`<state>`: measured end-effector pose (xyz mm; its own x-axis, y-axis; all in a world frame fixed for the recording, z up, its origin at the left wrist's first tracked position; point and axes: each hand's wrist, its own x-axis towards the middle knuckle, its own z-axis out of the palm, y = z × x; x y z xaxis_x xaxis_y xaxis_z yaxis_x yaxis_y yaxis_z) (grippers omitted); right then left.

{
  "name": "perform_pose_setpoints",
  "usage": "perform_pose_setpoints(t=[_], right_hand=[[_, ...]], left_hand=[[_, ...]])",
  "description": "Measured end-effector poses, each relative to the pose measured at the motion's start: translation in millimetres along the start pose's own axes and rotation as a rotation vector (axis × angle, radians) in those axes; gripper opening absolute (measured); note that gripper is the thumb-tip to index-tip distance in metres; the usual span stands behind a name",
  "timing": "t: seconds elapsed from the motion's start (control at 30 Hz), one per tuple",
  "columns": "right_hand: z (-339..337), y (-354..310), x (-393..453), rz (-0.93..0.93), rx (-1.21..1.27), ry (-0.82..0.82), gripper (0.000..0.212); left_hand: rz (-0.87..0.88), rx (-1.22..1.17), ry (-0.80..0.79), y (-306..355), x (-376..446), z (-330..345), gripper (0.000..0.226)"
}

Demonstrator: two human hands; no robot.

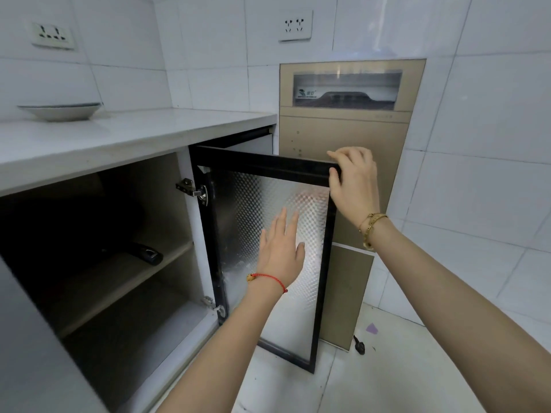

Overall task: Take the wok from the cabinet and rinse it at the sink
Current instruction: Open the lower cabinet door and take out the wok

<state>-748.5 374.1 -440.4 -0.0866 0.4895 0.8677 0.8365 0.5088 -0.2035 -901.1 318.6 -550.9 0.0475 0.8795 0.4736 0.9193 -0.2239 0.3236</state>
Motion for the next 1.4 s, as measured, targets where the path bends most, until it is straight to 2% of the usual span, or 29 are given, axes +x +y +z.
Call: perform_pose_setpoints(t=[0.23, 0.57, 0.87, 1.03, 1.23, 1.4], right_hand=[[23.8, -68.9, -11.2, -0.123, 0.196, -0.027, 0.028], [104.7, -171.0, -52.8, -0.148, 0.478, -0.331, 0.029], [190.0, -238.3, -59.8, -0.106, 0.603, -0.552, 0.03], [241.5, -267.0, -65.4, -0.061, 0.627, -0.72, 0.033], [296.4, -291.6, -66.0, -0.002, 0.543, -0.922, 0.045], [329.5, -304.3, -67.5, 0.057, 0.502, -1.105, 0.04]], left_hand=[[-0.166, -0.03, 0.12, -47.4, -35.2, -45.5, 0.052], [-0.526, -0.077, 0.278, -151.1, -92.2, -98.6, 0.044], [-0.733, -0.128, 0.348, -231.6, -99.9, -121.5, 0.048], [-0.923, -0.397, 0.36, -273.0, -90.7, -121.2, 0.046], [-1.202, -0.91, 0.398, -313.2, -65.4, -103.7, 0.05], [-1.258, -1.171, 0.456, -332.5, -41.4, -84.6, 0.045]])
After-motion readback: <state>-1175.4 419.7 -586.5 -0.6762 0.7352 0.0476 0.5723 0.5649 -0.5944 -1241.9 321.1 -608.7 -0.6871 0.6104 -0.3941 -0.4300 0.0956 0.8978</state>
